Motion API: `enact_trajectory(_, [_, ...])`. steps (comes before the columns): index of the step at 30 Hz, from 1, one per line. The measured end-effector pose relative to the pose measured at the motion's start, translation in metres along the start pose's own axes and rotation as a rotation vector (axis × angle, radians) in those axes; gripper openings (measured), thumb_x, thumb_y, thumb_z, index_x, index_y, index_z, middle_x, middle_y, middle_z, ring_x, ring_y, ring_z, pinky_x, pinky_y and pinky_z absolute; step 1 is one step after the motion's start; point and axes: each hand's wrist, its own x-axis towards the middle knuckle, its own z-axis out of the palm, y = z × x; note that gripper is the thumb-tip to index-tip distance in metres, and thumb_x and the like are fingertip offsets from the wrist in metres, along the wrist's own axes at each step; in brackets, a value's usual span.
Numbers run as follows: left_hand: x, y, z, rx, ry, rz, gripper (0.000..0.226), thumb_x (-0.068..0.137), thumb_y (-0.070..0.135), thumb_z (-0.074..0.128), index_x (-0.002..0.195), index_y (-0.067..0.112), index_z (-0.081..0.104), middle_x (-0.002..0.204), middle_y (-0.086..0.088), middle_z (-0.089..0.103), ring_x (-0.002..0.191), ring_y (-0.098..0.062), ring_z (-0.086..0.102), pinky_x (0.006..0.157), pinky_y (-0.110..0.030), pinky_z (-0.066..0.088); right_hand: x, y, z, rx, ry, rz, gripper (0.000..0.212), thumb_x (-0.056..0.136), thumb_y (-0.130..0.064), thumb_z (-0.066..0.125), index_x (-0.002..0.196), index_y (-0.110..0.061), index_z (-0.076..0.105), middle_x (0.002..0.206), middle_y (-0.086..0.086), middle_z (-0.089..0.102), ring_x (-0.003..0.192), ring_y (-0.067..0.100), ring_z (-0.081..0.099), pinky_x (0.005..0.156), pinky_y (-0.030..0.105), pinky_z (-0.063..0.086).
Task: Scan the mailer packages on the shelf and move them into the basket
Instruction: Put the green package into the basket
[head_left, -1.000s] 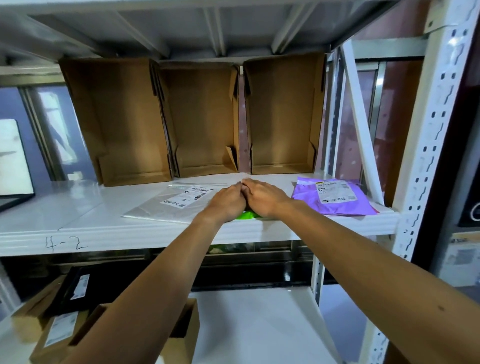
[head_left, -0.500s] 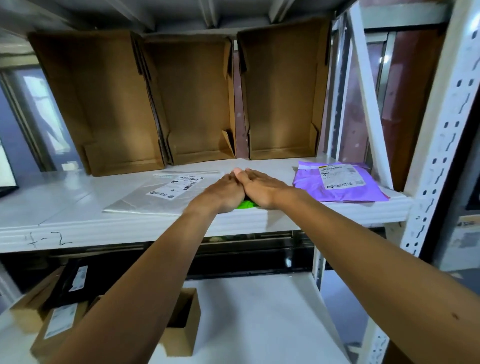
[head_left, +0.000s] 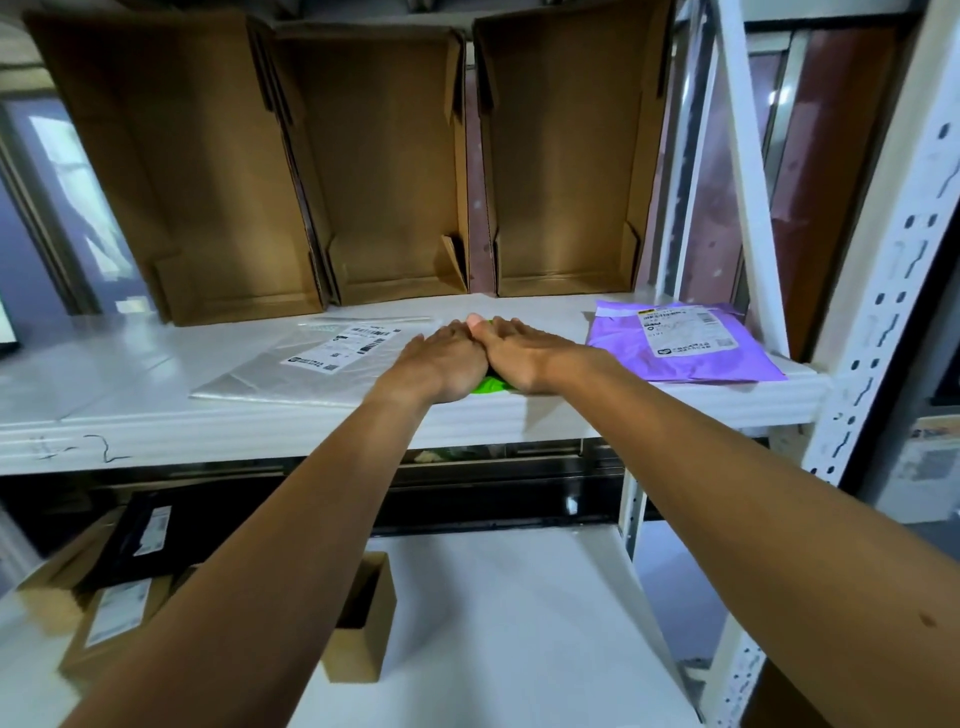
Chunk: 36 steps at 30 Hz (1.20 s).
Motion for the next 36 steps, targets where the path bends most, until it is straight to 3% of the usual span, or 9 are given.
enact_trajectory(4, [0.002, 0.001, 0.001, 0.018, 0.013, -0.036, 0.055, 0.105, 0.041, 0.018, 0.156, 0.022, 0.026, 0.16, -0.003, 0.03, 0.147, -0.022, 0.027, 0.12, -0.048, 0.015, -0.009, -0.004, -0.003, -0.05, 0.003, -0.019, 0.068, 0.1, -0.06, -0.003, 0.16, -0.029, 0.004, 0.167, -0.002, 0.006, 0.154, 0.017, 0.0, 0.123, 0.043, 0.006])
enact_trajectory(8, [-0.002, 0.001, -0.002, 0.127, -0.027, -0.024, 0.05, 0.107, 0.028, 0.021, 0.154, 0.013, 0.03, 0.162, -0.009, 0.025, 0.15, -0.024, 0.021, 0.121, -0.049, 0.017, -0.016, -0.007, -0.009, -0.209, -0.05, -0.078, 0.054, 0.109, -0.034, 0.015, 0.16, -0.022, 0.0, 0.168, 0.002, 0.001, 0.154, 0.023, 0.0, 0.124, 0.044, 0.008])
enact_trajectory(18, [0.009, 0.001, -0.003, 0.221, -0.091, -0.019, 0.054, 0.106, 0.025, 0.02, 0.159, 0.012, 0.014, 0.168, -0.007, 0.004, 0.154, -0.024, 0.005, 0.123, -0.051, 0.013, -0.018, -0.013, -0.015, -0.386, -0.085, -0.106, 0.055, 0.109, -0.034, 0.021, 0.16, -0.016, 0.009, 0.167, 0.007, 0.003, 0.154, 0.027, 0.006, 0.124, 0.045, 0.011])
enact_trajectory(26, [0.004, 0.001, -0.005, 0.179, -0.084, -0.019, 0.053, 0.107, 0.026, 0.02, 0.159, 0.013, 0.015, 0.168, -0.005, 0.004, 0.154, -0.023, 0.004, 0.123, -0.05, 0.012, -0.016, -0.009, -0.013, -0.322, -0.043, -0.121, 0.055, 0.109, -0.034, 0.019, 0.16, -0.016, 0.009, 0.168, 0.003, 0.002, 0.154, 0.025, 0.005, 0.124, 0.043, 0.01])
enact_trajectory(29, [0.001, 0.0, -0.003, 0.154, -0.042, -0.014, 0.051, 0.107, 0.027, 0.023, 0.156, 0.012, 0.026, 0.166, -0.008, 0.013, 0.153, -0.026, 0.012, 0.122, -0.05, 0.017, -0.013, -0.005, -0.008, -0.342, -0.006, -0.15, 0.054, 0.107, -0.035, 0.025, 0.158, -0.019, 0.019, 0.167, 0.004, 0.009, 0.152, 0.027, 0.012, 0.122, 0.046, 0.017])
enact_trajectory(33, [-0.002, -0.003, -0.002, -0.009, 0.058, -0.053, 0.049, 0.1, 0.031, 0.029, 0.141, 0.012, 0.047, 0.153, -0.011, 0.041, 0.14, -0.03, 0.036, 0.114, -0.044, 0.032, -0.014, -0.001, -0.004, -0.309, 0.131, -0.157, 0.046, 0.104, -0.031, 0.036, 0.145, -0.012, 0.041, 0.152, 0.014, 0.036, 0.139, 0.036, 0.036, 0.11, 0.045, 0.035])
enact_trajectory(36, [-0.005, -0.005, -0.002, -0.273, 0.169, -0.072, 0.054, 0.102, 0.037, 0.032, 0.154, 0.021, 0.035, 0.164, 0.0, 0.026, 0.149, -0.025, 0.025, 0.119, -0.034, 0.021, -0.018, -0.001, -0.006, -0.123, 0.233, -0.161, 0.048, 0.103, -0.03, 0.036, 0.148, -0.013, 0.039, 0.155, 0.012, 0.037, 0.138, 0.035, 0.039, 0.108, 0.041, 0.035])
